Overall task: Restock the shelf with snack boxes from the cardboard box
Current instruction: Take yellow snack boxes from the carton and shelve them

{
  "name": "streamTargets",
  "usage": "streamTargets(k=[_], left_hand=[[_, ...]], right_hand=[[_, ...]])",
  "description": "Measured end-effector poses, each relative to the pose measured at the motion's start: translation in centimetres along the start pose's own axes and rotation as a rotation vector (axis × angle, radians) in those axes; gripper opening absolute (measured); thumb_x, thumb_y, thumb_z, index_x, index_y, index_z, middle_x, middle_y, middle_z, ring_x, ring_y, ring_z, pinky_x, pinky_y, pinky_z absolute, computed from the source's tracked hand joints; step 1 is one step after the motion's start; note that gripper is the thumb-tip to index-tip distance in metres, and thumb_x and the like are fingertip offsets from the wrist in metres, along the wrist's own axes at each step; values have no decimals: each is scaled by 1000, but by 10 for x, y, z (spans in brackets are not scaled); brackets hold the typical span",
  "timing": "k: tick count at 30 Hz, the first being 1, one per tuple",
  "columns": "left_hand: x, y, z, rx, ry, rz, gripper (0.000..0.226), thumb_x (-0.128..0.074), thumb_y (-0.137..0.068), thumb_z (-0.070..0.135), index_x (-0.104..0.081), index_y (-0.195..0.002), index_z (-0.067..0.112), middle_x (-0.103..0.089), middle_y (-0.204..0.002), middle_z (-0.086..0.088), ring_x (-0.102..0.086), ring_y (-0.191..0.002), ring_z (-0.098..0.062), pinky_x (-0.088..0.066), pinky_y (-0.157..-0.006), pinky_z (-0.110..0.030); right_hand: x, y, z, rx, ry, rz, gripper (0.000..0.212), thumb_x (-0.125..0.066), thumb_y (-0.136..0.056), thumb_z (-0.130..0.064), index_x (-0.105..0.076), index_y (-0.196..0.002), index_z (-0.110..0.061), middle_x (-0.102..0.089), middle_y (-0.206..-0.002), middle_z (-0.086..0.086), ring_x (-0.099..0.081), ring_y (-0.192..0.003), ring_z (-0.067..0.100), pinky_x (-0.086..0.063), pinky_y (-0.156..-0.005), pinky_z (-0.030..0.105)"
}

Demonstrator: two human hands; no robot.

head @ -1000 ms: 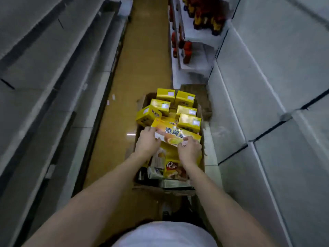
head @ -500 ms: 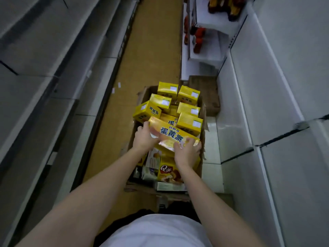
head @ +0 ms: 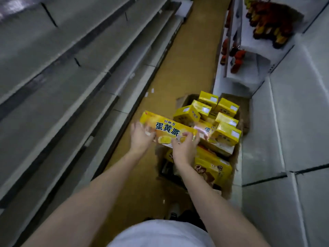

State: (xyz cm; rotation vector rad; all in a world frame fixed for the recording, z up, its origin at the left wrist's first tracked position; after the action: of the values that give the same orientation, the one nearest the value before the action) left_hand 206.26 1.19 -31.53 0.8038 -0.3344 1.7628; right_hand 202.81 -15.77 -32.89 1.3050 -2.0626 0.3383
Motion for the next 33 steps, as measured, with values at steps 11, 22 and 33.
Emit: streamTargets(k=[11, 22, 33], left_hand=[[216, 6, -133, 173, 105, 416, 43, -76, -69, 33, -57, -103, 15, -63, -105, -8, -60, -99, -28, -46, -78, -31], [393, 62, -225, 278, 140, 709, 47, -67, -64, 26, -50, -107, 21, -66, -102, -1, -65, -91, -25, -54, -75, -36], [487, 117, -263, 330, 189, 907, 57, -79, -70, 16, -46, -116, 21, -63, -112, -2, -63, -97, -23, -52, -77, -34]], right_hand=[[-106, 122, -157, 435, -41, -269, 45, -75, -83, -27, -53, -120, -14, -30, -155, 10, -49, -127, 30, -44, -95, 34], [-186, 253, -272, 642, -221, -590, 65, -79, -82, -30, -40, -133, -18, -53, -129, -2, -56, -111, 15, -45, -95, 29], [-220, 334, -361, 822, -251, -736, 72, -83, -77, -25, -41, -135, -15, -65, -118, 0, -61, -106, 18, -40, -79, 20]])
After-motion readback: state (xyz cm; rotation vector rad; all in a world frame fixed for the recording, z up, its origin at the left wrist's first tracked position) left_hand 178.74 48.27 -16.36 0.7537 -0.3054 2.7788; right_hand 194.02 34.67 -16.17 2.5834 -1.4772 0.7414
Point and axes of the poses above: each hand's wrist, its own y-axis away from the middle knuckle, its own x-axis out of the back of the hand, z = x × y, the point moved 2 cm from there along -y, towards the middle knuckle
